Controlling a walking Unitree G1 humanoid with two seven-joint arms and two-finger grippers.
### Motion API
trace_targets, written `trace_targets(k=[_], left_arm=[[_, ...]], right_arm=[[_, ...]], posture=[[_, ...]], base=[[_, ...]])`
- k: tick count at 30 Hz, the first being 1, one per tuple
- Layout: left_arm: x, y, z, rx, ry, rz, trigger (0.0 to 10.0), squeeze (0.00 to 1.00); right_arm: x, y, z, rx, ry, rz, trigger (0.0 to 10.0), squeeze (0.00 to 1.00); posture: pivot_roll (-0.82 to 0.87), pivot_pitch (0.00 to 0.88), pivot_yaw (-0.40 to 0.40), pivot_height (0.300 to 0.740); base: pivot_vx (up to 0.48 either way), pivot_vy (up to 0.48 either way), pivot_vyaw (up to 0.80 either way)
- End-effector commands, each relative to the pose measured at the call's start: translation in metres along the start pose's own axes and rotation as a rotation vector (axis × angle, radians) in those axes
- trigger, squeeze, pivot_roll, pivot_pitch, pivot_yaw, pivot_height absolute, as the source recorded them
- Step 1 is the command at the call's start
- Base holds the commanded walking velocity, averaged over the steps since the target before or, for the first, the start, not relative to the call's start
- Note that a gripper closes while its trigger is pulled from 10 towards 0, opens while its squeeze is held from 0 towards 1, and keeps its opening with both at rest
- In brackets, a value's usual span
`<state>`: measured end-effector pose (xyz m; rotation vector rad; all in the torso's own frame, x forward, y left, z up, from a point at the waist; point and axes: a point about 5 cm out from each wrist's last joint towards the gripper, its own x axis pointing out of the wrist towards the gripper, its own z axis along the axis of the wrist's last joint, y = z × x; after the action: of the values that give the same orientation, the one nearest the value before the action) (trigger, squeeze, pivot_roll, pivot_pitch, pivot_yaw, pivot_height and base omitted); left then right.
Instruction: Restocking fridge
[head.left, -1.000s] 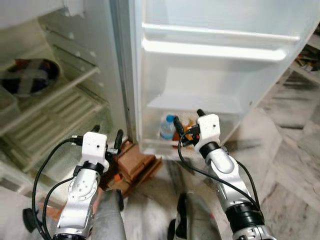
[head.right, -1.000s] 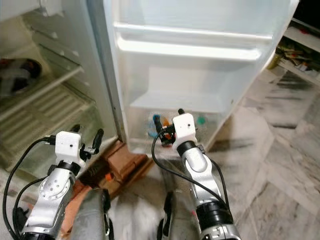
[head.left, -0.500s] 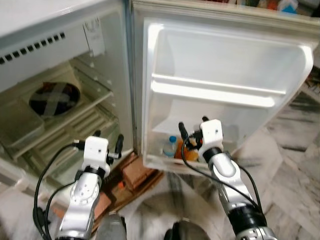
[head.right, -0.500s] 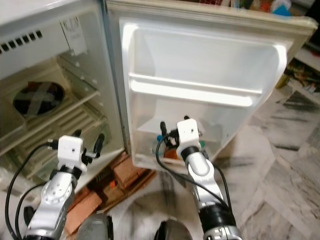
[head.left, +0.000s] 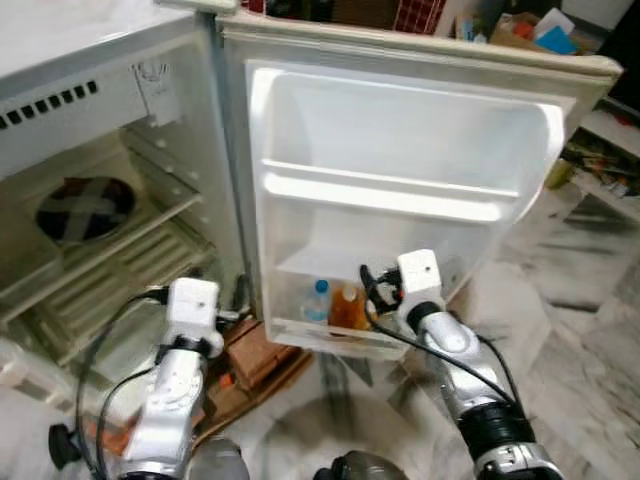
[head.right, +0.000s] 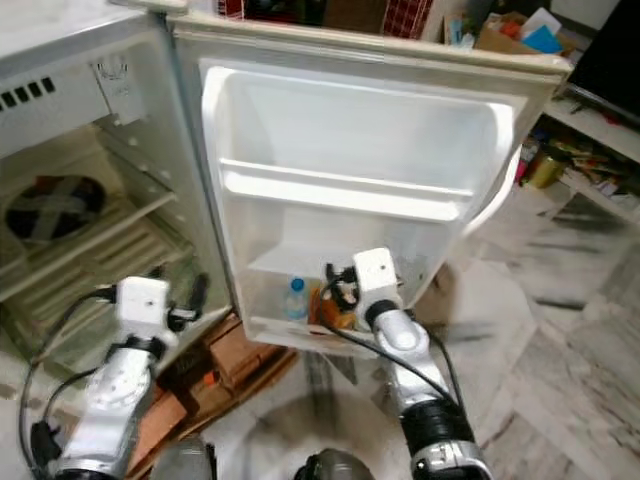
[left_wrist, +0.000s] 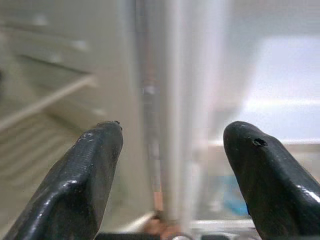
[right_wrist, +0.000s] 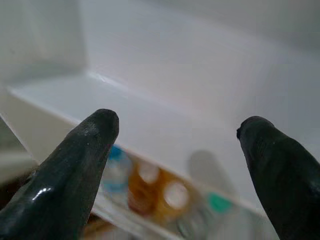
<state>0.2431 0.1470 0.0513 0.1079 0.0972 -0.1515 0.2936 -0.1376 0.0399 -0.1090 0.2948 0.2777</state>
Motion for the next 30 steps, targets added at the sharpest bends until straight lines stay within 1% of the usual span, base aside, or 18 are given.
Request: trace_targets(k=[1, 7, 10, 11, 14, 19, 20, 21, 22, 24, 25, 27, 28, 29, 30], left_arm=[[0.000, 0.002, -0.004, 0.020, 0.023, -0.010, 10.0, 0.00], [0.003, 0.002, -0.002, 0.049, 0.010, -0.030, 10.0, 0.00], [0.003, 0.002, -0.002, 0.059, 0.010, -0.047, 10.0, 0.00], [0.003, 0.002, -0.003, 0.058, 0.013, -0.045, 10.0, 0.00], [0.002, 0.002, -0.004, 0.059, 0.016, -0.046, 10.0, 0.00], [0.002, 0.002, -0.005, 0.060, 0.016, -0.063, 10.0, 0.00], [0.002, 0.003, -0.005, 0.059, 0.017, -0.061, 10.0, 0.00], [0.002, 0.004, -0.005, 0.057, 0.017, -0.060, 10.0, 0.00], [0.001, 0.006, -0.005, 0.056, 0.019, -0.053, 10.0, 0.00], [-0.001, 0.010, -0.005, 0.057, 0.023, -0.040, 10.0, 0.00], [-0.001, 0.010, -0.005, 0.057, 0.023, -0.040, 10.0, 0.00], [-0.002, 0.015, -0.006, 0.055, 0.028, -0.030, 10.0, 0.00], [-0.003, 0.020, -0.006, 0.059, 0.033, -0.024, 10.0, 0.00], [-0.003, 0.020, -0.006, 0.059, 0.033, -0.024, 10.0, 0.00], [-0.001, 0.027, -0.005, 0.073, 0.041, -0.014, 10.0, 0.00]], right_arm=[[0.002, 0.004, 0.001, 0.010, 0.010, 0.037, 10.0, 0.00], [0.002, 0.005, 0.003, 0.013, -0.004, 0.061, 10.0, 0.00], [0.001, 0.007, 0.005, 0.023, -0.030, 0.085, 10.0, 0.00], [0.000, 0.006, 0.012, 0.006, -0.079, 0.076, 10.0, 0.00], [-0.001, 0.008, 0.024, -0.021, -0.163, 0.075, 10.0, 0.00], [-0.002, 0.011, 0.038, 0.014, -0.259, 0.069, 10.0, 0.00], [-0.004, 0.008, 0.045, 0.014, -0.307, 0.045, 10.0, 0.00], [-0.005, 0.008, 0.046, 0.013, -0.321, 0.036, 10.0, 0.00], [-0.007, 0.003, 0.048, 0.013, -0.338, 0.003, 10.0, 0.00], [-0.010, -0.003, 0.048, 0.018, -0.346, -0.031, 10.0, 0.00], [-0.010, -0.003, 0.048, 0.018, -0.346, -0.031, 10.0, 0.00], [-0.013, -0.007, 0.043, 0.013, -0.338, -0.053, 10.0, 0.00], [-0.014, -0.010, 0.039, 0.018, -0.327, -0.070, 10.0, 0.00], [-0.014, -0.010, 0.039, 0.018, -0.327, -0.070, 10.0, 0.00], [-0.013, -0.012, 0.038, 0.023, -0.324, -0.078, 10.0, 0.00]], posture=[[0.13, 0.027, -0.077, 0.740], [0.12, 0.025, -0.077, 0.740], [0.12, 0.025, -0.073, 0.740], [0.12, 0.025, -0.071, 0.740], [0.12, 0.023, -0.068, 0.740], [0.12, 0.022, -0.055, 0.740], [0.12, 0.020, -0.048, 0.740], [0.12, 0.020, -0.042, 0.740], [0.12, 0.019, -0.033, 0.740], [0.11, 0.016, -0.020, 0.740], [0.11, 0.016, -0.020, 0.740], [0.11, 0.016, -0.013, 0.740], [0.11, 0.016, 0.008, 0.740], [0.11, 0.016, 0.008, 0.740], [0.11, 0.022, 0.016, 0.740]], base=[[0.000, -0.435, 0.00], [0.000, -0.437, 0.00], [0.000, -0.470, 0.00], [0.000, -0.480, 0.00], [0.000, -0.480, 0.00], [0.000, -0.480, 0.00], [0.000, -0.480, 0.00], [0.000, -0.480, 0.00], [0.000, -0.480, 0.00], [0.000, -0.480, 0.00], [0.000, -0.480, 0.00], [0.000, -0.480, 0.00], [0.000, -0.480, 0.00], [0.000, -0.480, 0.00], [0.000, -0.337, 0.00]])
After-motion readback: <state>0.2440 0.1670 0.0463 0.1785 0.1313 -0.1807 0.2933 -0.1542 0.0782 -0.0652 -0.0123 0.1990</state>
